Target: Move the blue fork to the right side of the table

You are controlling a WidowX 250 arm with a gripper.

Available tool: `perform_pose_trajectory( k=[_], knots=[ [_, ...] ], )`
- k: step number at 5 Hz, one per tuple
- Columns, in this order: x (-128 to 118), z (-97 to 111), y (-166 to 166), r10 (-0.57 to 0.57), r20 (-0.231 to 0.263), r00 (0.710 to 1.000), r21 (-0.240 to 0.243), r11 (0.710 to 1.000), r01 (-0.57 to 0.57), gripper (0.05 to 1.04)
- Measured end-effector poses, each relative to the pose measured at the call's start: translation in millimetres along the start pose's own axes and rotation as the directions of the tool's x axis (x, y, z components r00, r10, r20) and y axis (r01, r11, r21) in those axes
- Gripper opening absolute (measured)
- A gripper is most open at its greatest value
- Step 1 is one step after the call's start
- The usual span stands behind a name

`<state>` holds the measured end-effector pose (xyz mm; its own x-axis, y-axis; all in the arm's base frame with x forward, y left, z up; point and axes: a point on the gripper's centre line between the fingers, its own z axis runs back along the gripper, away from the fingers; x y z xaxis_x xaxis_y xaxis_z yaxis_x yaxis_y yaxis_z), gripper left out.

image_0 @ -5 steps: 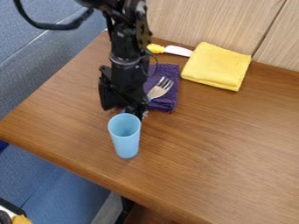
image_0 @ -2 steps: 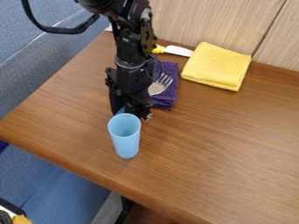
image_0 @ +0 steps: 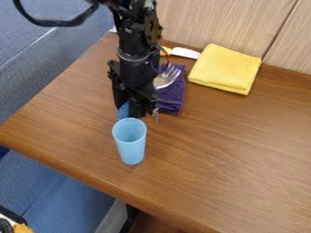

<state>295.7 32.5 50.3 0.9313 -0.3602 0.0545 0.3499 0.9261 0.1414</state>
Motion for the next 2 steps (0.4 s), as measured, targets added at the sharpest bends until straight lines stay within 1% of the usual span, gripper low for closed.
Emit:
perform_pose_trajectory(
  k=[1,2],
  knots=[
    [8,15,4,0.016,0.040,0.999,-0.007,1.000,-0.016,0.450],
    [23,42,2,0.017,0.105,0.994,0.013,1.000,-0.018,0.450]
  ],
)
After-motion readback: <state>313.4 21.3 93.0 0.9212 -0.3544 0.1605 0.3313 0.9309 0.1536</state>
